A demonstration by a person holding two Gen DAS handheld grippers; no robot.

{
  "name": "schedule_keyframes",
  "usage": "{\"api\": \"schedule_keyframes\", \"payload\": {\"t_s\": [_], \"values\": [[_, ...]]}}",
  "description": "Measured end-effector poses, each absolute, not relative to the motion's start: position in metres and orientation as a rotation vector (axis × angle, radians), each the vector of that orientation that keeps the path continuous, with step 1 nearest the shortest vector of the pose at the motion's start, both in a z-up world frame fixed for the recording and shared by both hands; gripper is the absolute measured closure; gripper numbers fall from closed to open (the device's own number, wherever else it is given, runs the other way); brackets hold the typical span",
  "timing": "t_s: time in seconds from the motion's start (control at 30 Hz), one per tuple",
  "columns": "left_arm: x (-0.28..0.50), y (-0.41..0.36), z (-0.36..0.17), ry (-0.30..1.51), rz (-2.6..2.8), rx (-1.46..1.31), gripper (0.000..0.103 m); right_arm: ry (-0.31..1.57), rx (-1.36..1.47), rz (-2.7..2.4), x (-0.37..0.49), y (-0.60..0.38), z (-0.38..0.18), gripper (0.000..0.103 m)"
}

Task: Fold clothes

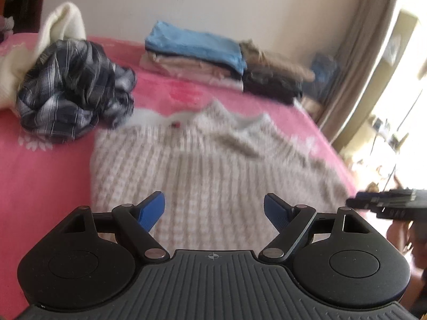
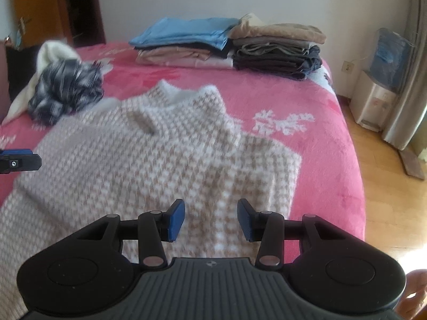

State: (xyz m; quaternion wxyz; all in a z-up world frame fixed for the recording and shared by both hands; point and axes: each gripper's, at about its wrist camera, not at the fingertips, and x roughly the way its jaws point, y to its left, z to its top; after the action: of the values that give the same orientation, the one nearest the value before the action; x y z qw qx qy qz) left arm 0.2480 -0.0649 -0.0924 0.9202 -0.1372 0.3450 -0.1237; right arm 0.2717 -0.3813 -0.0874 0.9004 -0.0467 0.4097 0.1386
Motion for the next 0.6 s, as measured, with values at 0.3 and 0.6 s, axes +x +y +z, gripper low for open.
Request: {"api": "schedule_keyframes", "payload": {"t_s": [0.3,0.6], "values": [[0.361,-0.080,-0.086,0.778,-0.263,-0.268,0.021,0.892,-0.173,0.342,0.343,-0.344,-0.064,0.057],[0.477,-0.117,-0.115,0.922,-0.282,-0.305,0.022,0.961,-0.073,0.286,0.464,-0.335,-0.087,0.055]]}}
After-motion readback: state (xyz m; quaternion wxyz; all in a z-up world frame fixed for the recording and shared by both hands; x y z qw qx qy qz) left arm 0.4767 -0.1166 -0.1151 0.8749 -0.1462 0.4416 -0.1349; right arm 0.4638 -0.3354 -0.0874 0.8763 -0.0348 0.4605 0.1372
